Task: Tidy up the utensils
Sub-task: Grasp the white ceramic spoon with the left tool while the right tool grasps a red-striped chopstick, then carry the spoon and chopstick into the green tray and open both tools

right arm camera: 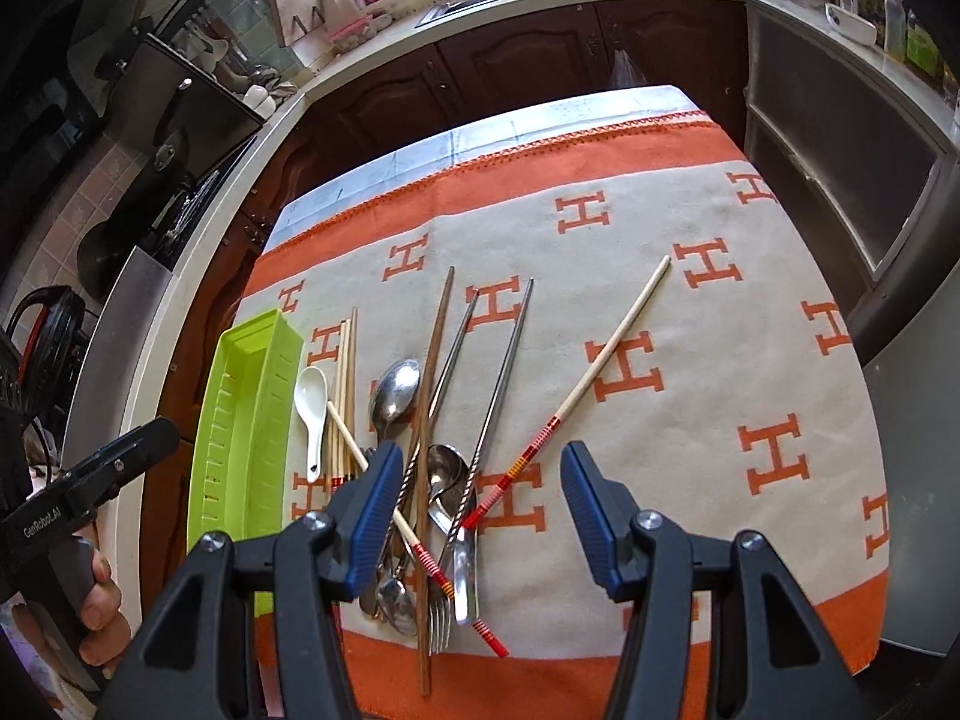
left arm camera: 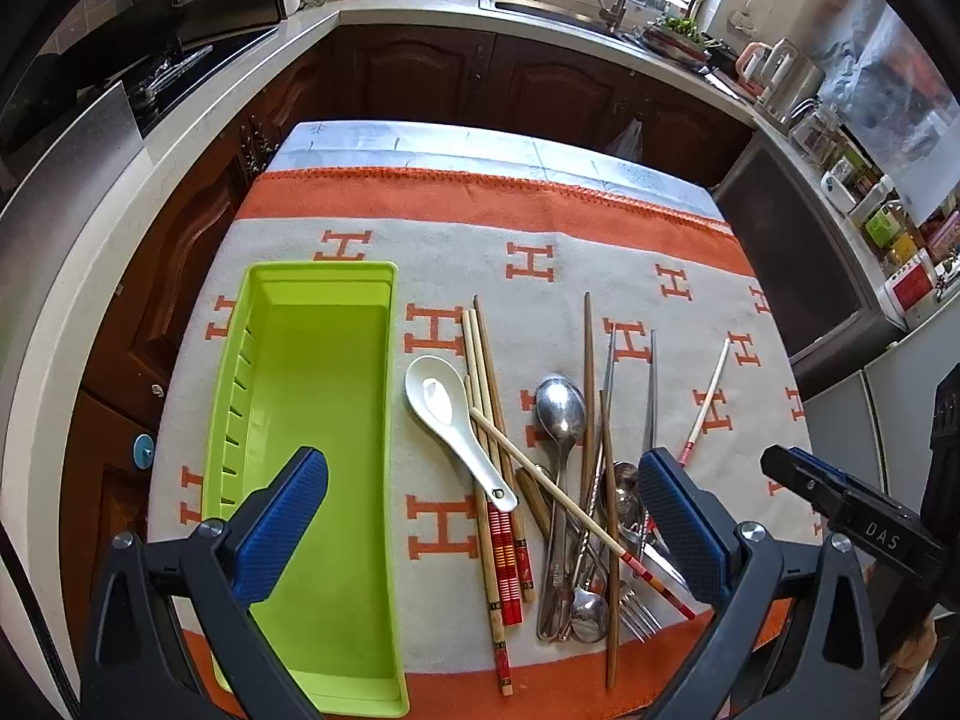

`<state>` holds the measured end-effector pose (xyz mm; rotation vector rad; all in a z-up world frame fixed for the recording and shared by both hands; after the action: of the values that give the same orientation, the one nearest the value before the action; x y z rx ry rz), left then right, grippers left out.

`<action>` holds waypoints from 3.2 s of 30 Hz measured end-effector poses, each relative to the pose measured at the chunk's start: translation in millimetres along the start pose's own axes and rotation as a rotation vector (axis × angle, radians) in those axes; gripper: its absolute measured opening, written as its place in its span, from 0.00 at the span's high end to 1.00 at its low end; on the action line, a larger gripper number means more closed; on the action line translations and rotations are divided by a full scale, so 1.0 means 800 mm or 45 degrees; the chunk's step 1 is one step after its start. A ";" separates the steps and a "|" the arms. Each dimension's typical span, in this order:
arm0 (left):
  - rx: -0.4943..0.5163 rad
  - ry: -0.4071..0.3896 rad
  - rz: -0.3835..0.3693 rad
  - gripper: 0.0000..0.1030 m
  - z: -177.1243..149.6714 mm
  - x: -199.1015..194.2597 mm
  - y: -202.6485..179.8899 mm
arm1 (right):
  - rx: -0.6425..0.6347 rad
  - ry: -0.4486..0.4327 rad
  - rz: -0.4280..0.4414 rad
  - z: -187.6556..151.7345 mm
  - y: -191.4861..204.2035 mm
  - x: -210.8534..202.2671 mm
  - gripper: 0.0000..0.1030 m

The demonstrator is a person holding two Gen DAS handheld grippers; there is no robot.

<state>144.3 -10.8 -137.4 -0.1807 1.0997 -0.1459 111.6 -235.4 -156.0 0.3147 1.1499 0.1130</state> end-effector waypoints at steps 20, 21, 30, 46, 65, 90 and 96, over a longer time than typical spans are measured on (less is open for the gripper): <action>-0.220 0.270 0.137 0.47 -0.026 0.116 0.013 | -0.043 0.160 -0.353 0.027 -0.059 0.142 0.69; -0.232 0.281 0.144 0.47 -0.027 0.118 0.015 | -0.072 0.140 -0.381 0.028 -0.059 0.141 0.80; -0.361 0.360 0.143 0.48 -0.037 0.148 0.022 | 0.017 0.142 -0.224 0.015 -0.079 0.129 0.95; -0.427 0.299 0.162 0.88 -0.039 0.157 0.035 | 0.114 0.175 -0.057 -0.002 -0.074 0.120 0.95; -0.187 0.131 0.077 0.89 -0.050 0.073 0.024 | 0.050 0.135 0.117 0.002 -0.007 0.072 0.95; -0.114 0.021 0.172 0.88 -0.087 -0.006 0.161 | -0.192 0.423 0.432 -0.050 0.287 0.132 0.94; -0.100 -0.024 0.164 0.65 -0.081 -0.013 0.167 | -0.167 0.436 0.386 -0.055 0.293 0.150 0.93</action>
<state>85.2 117.4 -185.8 -0.1806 1.0961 0.0145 137.2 25.2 -207.0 0.3607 1.4195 0.5231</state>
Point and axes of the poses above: each gripper's, at about its wrist camera, not at the fingertips, and x roughly the way its jaws point, y to its left, z to its top, the point moved 10 cm from there along x, roughly the way its jaws point, and after that the axes turned 3 degrees about -z, right-handed, at the moved point
